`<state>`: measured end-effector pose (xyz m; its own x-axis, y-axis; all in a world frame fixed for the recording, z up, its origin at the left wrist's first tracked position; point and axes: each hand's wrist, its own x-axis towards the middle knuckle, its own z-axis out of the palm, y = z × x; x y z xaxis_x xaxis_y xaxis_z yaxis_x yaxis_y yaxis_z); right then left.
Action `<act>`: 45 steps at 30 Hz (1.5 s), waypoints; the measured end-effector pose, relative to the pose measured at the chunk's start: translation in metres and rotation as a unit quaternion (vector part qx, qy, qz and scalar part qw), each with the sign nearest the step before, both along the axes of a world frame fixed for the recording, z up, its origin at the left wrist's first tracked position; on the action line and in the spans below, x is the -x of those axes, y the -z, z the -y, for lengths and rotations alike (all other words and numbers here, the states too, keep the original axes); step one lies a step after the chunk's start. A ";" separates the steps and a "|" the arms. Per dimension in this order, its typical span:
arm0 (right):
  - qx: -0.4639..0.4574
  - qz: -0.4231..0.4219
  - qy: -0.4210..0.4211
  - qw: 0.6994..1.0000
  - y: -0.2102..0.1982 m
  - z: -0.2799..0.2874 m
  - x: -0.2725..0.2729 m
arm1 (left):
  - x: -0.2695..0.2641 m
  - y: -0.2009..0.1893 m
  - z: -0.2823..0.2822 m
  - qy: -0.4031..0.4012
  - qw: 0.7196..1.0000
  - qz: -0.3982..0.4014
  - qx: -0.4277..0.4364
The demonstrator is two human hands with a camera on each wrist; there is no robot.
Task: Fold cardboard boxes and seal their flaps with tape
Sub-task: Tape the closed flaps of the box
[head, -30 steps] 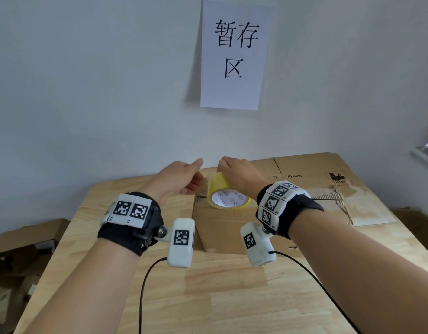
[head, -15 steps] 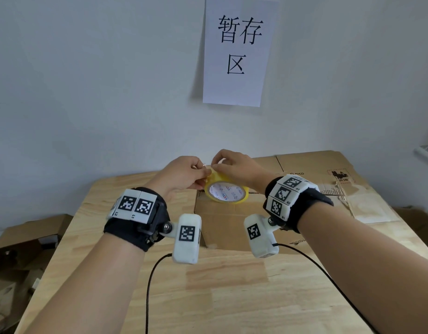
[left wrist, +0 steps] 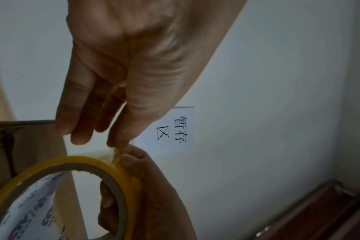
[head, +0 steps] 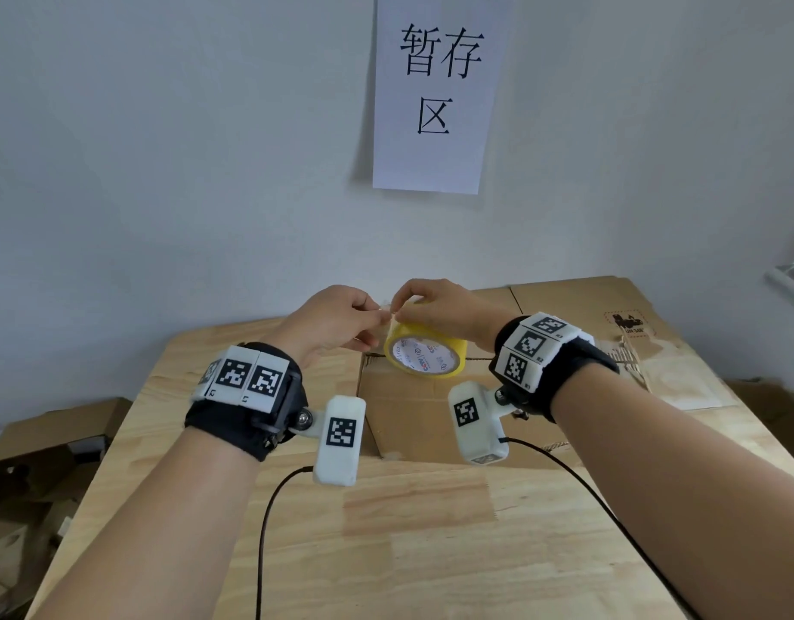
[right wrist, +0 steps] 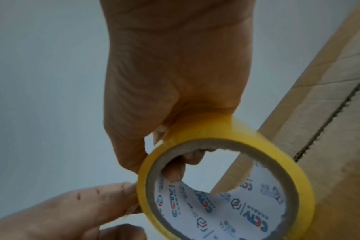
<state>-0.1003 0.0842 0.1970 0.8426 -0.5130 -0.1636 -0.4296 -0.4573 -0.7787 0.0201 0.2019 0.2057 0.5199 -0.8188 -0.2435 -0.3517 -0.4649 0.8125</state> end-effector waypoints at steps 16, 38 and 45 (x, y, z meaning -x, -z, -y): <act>0.023 0.052 0.055 0.997 0.008 -0.003 -0.007 | -0.019 0.054 -0.019 0.279 0.916 0.176 -0.228; 0.002 0.103 0.018 0.995 -0.010 0.011 -0.002 | -0.032 0.066 0.005 0.261 0.921 0.225 -0.180; 0.027 0.065 0.014 0.997 0.012 0.003 -0.005 | -0.030 0.068 0.004 0.264 0.914 0.231 -0.203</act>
